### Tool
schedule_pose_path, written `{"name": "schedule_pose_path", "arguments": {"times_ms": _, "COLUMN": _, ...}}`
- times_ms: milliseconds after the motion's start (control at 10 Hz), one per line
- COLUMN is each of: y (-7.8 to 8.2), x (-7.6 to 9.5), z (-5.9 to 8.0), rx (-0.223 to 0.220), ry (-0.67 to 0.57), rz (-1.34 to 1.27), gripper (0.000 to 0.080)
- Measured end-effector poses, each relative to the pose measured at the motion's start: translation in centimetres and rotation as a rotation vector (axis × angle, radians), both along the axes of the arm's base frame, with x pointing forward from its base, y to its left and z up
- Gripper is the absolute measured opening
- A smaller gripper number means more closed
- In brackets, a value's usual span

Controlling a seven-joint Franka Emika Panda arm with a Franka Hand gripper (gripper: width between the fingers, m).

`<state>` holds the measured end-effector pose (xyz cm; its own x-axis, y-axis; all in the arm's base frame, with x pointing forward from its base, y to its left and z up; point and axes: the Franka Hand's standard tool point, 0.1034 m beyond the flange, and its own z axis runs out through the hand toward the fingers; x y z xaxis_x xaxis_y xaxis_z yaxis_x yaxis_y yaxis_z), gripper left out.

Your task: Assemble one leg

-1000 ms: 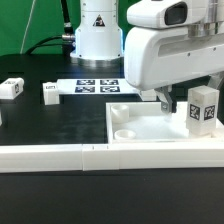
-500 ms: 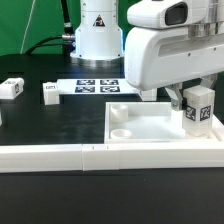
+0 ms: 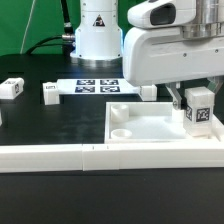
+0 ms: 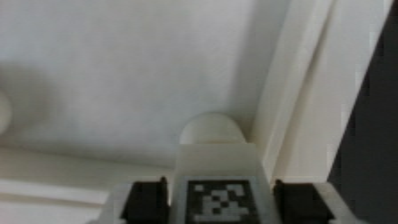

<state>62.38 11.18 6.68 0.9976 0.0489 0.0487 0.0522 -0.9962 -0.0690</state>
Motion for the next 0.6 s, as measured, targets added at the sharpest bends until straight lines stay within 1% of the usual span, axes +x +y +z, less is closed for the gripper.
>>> {"name": "schedule_pose_path", "arguments": {"times_ms": 100, "y": 0.18, "x": -0.04, "z": -0.01, "rx": 0.009, "ry": 0.01, "rz": -0.122, "gripper": 0.029}}
{"name": "schedule_pose_path", "arguments": {"times_ms": 200, "y": 0.25, "x": -0.05, "z": -0.01, "rx": 0.015, "ry": 0.014, "rz": -0.175, "gripper": 0.029}}
{"name": "schedule_pose_path", "arguments": {"times_ms": 600, "y": 0.68, "x": 0.02, "z": 0.0, "rx": 0.073, "ry": 0.048, "rz": -0.643, "gripper": 0.029}}
